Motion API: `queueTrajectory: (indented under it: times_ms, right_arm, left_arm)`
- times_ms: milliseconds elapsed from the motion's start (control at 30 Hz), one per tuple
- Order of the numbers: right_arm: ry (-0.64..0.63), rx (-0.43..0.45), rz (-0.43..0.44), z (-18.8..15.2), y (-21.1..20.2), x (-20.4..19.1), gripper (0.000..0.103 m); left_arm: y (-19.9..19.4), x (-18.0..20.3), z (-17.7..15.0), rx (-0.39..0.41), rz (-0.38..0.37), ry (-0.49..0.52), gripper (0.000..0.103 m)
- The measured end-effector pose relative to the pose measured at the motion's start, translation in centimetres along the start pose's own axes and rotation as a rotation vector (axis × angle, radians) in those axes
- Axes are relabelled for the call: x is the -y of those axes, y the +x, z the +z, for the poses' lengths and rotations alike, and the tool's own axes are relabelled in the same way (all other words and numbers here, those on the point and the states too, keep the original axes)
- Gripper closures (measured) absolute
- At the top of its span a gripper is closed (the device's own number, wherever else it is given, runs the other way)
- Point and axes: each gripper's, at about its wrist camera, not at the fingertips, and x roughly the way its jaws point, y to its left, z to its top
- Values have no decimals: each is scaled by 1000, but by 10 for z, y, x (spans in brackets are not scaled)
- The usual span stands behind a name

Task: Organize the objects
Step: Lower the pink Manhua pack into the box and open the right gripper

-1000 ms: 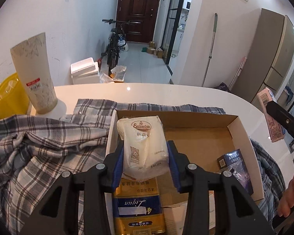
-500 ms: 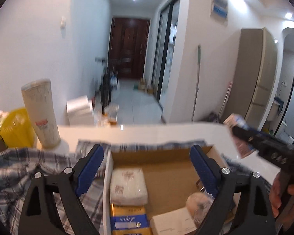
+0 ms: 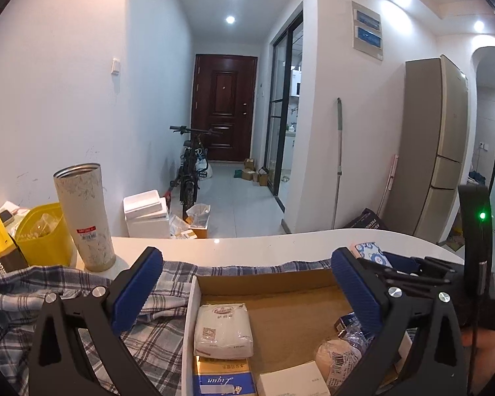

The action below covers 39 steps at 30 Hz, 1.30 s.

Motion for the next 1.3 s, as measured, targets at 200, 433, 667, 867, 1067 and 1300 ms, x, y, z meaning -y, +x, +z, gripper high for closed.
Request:
queueTrajectory:
  times_ms: [200,433,667,867,1067,1300]
  right_arm:
    - [-10,-60,-18,-10,21,1,54]
    - [-16,-76,-29,-11,23,2,54]
    - [22,-59,-30,-10,17,10,39]
    - [43,-25,-37,-1,3,13,39]
    - [48,-25,-50,9,-10,12,43]
    - [53,-222,-48,-10,29,13,81]
  left_arm:
    - [2,-8,-1,-6,-1,-33,0]
    - [3,-7,-2,-13,-8,-38,0]
    - [2,-5,-2,-14,-14,-28,0]
    - [-5,-3,3,7,-25,-37,0]
    - [-11,-1,6,25,-37,-37,0]
    - [-7,-1,4,10,-28,-43,0]
